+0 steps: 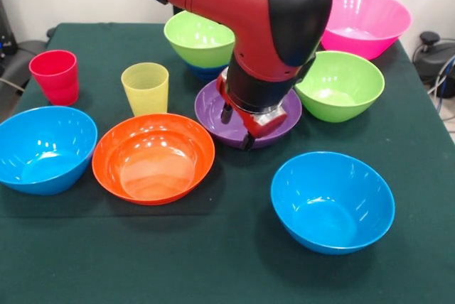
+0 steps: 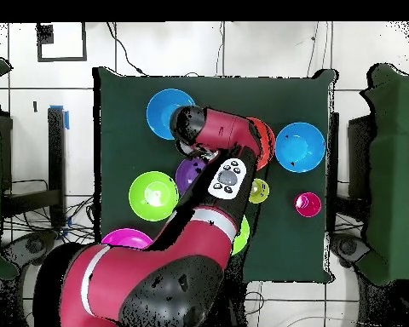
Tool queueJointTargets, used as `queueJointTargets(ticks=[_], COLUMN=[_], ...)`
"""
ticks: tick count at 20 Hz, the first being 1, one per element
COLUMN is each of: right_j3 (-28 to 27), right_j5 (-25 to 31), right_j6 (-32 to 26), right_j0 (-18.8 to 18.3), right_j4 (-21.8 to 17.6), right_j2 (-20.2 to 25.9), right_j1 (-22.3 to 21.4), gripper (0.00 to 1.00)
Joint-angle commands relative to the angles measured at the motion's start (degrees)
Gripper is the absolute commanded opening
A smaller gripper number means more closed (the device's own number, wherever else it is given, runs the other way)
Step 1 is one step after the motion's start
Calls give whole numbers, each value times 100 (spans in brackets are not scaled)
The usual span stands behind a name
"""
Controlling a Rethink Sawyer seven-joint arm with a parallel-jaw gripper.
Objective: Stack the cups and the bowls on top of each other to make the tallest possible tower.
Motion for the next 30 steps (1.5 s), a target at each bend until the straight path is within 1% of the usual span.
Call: queueJointTargets(ticks=[1,7,13,15,20,24,30], right_j3=[-166,-295,-433,-427,-375,-474,-680], right_j5=[673,772,814,696,153,-279,-349], right_j6=[1834,2139,1973,1818,1249,747,534], right_j0=[173,216,148,105,-19,-142,-268], right_j4=[339,549,496,426,197,-7,-73], right_j2=[206,147,155,172,243,313,340], right_j1=[279,402,484,492,518,577,667], gripper=[100,100,100,100,100,100,100])
